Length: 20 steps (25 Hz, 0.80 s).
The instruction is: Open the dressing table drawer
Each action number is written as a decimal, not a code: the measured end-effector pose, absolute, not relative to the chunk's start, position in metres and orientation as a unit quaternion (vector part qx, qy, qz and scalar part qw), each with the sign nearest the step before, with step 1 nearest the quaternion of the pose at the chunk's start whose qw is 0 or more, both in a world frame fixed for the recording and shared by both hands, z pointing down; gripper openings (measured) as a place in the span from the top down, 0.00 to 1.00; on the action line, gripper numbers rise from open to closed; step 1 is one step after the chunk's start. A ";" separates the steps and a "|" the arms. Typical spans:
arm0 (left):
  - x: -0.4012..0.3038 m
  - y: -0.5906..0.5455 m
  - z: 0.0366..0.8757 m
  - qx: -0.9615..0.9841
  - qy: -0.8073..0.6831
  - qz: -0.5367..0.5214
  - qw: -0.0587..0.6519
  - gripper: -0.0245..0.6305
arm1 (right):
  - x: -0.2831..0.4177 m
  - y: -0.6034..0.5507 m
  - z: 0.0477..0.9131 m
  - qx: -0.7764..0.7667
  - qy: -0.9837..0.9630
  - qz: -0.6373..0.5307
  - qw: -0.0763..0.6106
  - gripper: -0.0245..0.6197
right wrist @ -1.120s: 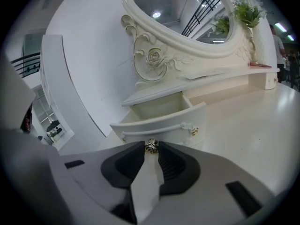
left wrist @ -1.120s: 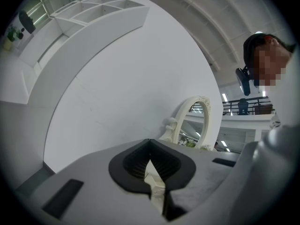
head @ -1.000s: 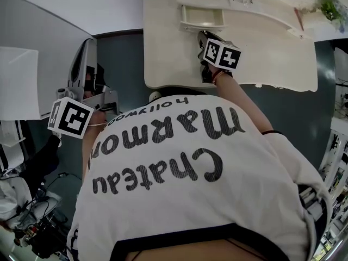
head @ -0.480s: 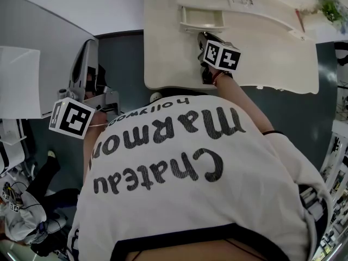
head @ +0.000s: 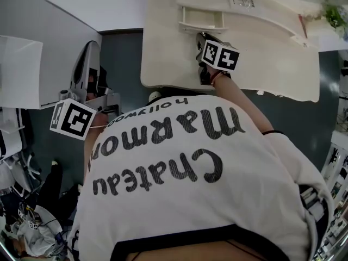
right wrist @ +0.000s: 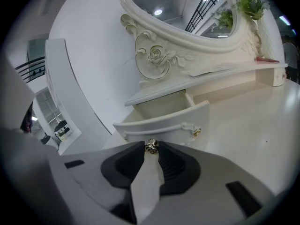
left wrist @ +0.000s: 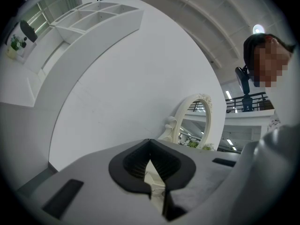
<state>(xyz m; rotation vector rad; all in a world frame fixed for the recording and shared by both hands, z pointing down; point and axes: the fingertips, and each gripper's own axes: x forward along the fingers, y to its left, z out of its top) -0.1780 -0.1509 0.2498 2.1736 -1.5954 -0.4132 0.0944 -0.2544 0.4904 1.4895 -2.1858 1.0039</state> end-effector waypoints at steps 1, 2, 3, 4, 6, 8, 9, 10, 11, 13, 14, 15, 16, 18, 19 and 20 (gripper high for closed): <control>-0.176 -0.148 0.250 0.777 -0.576 -0.148 0.205 0.93 | 0.095 -0.254 0.491 0.516 -0.765 0.354 0.154 0.80; -0.174 -0.145 0.249 0.774 -0.581 -0.147 0.204 0.93 | 0.095 -0.254 0.491 0.511 -0.767 0.357 0.153 0.80; -0.173 -0.142 0.249 0.770 -0.586 -0.148 0.202 0.93 | 0.094 -0.254 0.491 0.506 -0.770 0.359 0.151 0.80; -0.171 -0.138 0.249 0.767 -0.592 -0.149 0.200 0.93 | 0.094 -0.254 0.491 0.500 -0.773 0.360 0.150 0.80; -0.165 -0.131 0.251 0.760 -0.601 -0.151 0.197 0.93 | 0.095 -0.255 0.491 0.488 -0.780 0.361 0.149 0.80; -0.159 -0.124 0.255 0.752 -0.611 -0.154 0.195 0.93 | 0.096 -0.256 0.492 0.477 -0.786 0.364 0.149 0.80; -0.156 -0.120 0.257 0.747 -0.616 -0.155 0.193 0.93 | 0.095 -0.256 0.492 0.471 -0.789 0.366 0.148 0.80; -0.154 -0.117 0.258 0.743 -0.622 -0.156 0.191 0.93 | 0.095 -0.256 0.493 0.464 -0.793 0.367 0.146 0.80; -0.152 -0.113 0.258 0.739 -0.628 -0.157 0.187 0.93 | 0.094 -0.256 0.493 0.458 -0.796 0.368 0.144 0.80; -0.148 -0.106 0.255 0.733 -0.637 -0.158 0.179 0.93 | 0.093 -0.256 0.492 0.447 -0.802 0.371 0.140 0.80; -0.145 -0.103 0.254 0.732 -0.640 -0.157 0.175 0.93 | 0.093 -0.256 0.492 0.443 -0.804 0.373 0.138 0.80; -0.143 -0.100 0.253 0.730 -0.642 -0.155 0.172 0.93 | 0.094 -0.257 0.491 0.440 -0.805 0.375 0.136 0.80; -0.141 -0.098 0.252 0.729 -0.645 -0.154 0.171 0.93 | 0.094 -0.258 0.491 0.439 -0.805 0.376 0.135 0.80; -0.139 -0.093 0.254 0.725 -0.647 -0.158 0.176 0.93 | 0.096 -0.258 0.491 0.438 -0.804 0.379 0.133 0.80; -0.139 -0.091 0.256 0.722 -0.647 -0.163 0.181 0.93 | 0.096 -0.258 0.492 0.437 -0.803 0.383 0.131 0.80; -0.139 -0.089 0.257 0.720 -0.647 -0.169 0.187 0.93 | 0.095 -0.257 0.492 0.435 -0.803 0.388 0.127 0.80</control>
